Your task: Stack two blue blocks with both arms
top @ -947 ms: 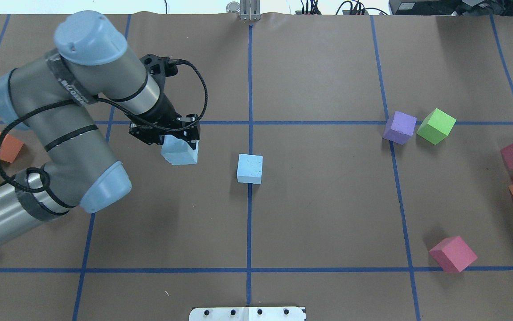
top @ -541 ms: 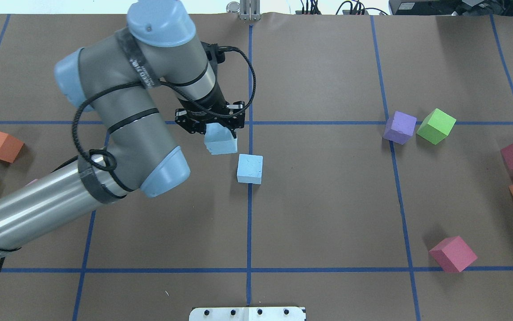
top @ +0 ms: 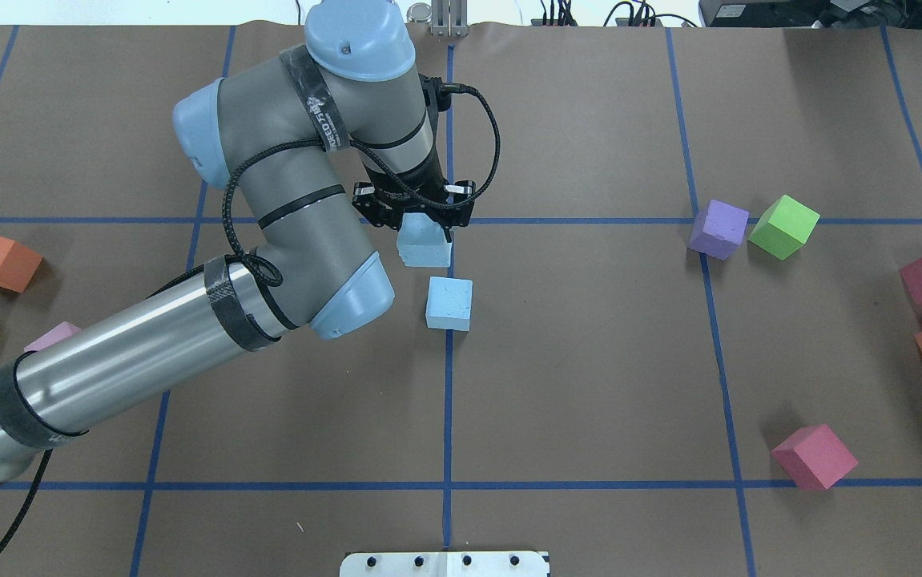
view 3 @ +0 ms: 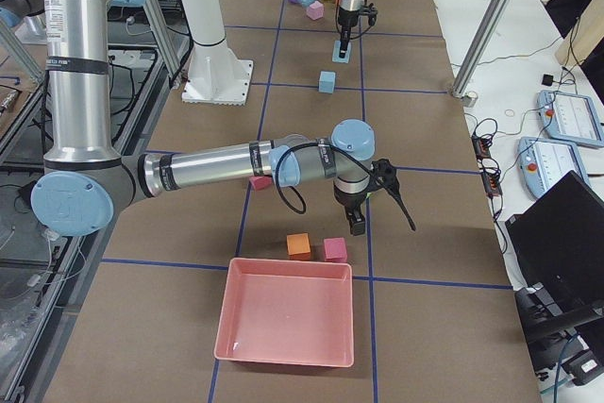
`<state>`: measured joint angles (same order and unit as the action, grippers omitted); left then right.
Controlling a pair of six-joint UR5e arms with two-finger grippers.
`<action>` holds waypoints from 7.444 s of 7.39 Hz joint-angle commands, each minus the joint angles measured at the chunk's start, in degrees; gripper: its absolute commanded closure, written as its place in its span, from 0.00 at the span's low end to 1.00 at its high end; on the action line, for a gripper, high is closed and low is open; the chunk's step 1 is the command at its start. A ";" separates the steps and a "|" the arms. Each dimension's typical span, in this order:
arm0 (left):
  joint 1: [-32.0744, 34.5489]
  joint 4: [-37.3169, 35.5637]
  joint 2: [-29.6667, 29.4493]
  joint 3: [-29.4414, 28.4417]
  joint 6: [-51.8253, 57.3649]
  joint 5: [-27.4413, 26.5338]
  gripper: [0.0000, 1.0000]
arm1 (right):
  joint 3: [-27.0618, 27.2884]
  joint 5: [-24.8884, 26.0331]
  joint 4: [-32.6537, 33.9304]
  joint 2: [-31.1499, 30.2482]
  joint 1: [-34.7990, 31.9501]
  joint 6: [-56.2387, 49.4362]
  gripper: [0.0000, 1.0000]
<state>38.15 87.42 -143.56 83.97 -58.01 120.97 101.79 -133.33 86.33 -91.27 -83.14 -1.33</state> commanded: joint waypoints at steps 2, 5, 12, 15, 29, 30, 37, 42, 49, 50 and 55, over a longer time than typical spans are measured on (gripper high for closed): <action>-3.96 0.12 0.04 0.23 -0.67 -3.64 0.42 | -0.01 -0.09 0.25 0.30 0.00 0.01 0.00; -6.42 0.03 0.21 0.58 -7.19 -5.92 0.42 | -0.10 -0.09 0.42 0.65 0.00 0.01 0.00; -7.39 0.30 0.12 -0.65 -7.38 -7.51 0.41 | -0.10 -0.09 0.51 0.66 0.00 0.01 0.00; -7.74 1.61 -0.14 -1.52 -7.03 -7.59 0.41 | -0.10 -0.17 0.51 0.66 0.00 0.01 0.00; -7.74 1.62 -0.05 -1.70 -4.75 -9.70 0.23 | -0.09 -0.18 0.60 1.09 0.00 0.10 0.00; -7.74 1.53 -0.05 -1.61 -4.83 -9.70 0.14 | -0.10 -0.18 0.68 1.10 0.00 0.10 0.00; 1.72 -6.99 13.10 21.56 6.13 -6.56 0.02 | -0.18 -0.18 0.60 1.18 0.00 0.19 0.00; 19.45 -6.47 26.55 25.99 24.02 2.92 0.02 | -0.80 -0.09 0.60 2.85 0.18 2.74 0.00; 42.42 -4.98 34.66 12.47 47.20 14.72 0.02 | -2.64 0.00 0.60 4.25 0.18 2.65 0.00; 43.66 -1.67 34.14 8.10 51.90 14.73 0.02 | -3.08 0.00 0.51 4.52 0.18 2.65 0.00; 50.78 -0.23 33.96 0.51 64.32 14.82 0.02 | -3.08 0.70 0.60 5.40 0.18 2.74 0.00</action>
<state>86.93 87.09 -109.59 86.10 3.59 135.76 98.71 -133.11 86.90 -86.14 -83.00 1.37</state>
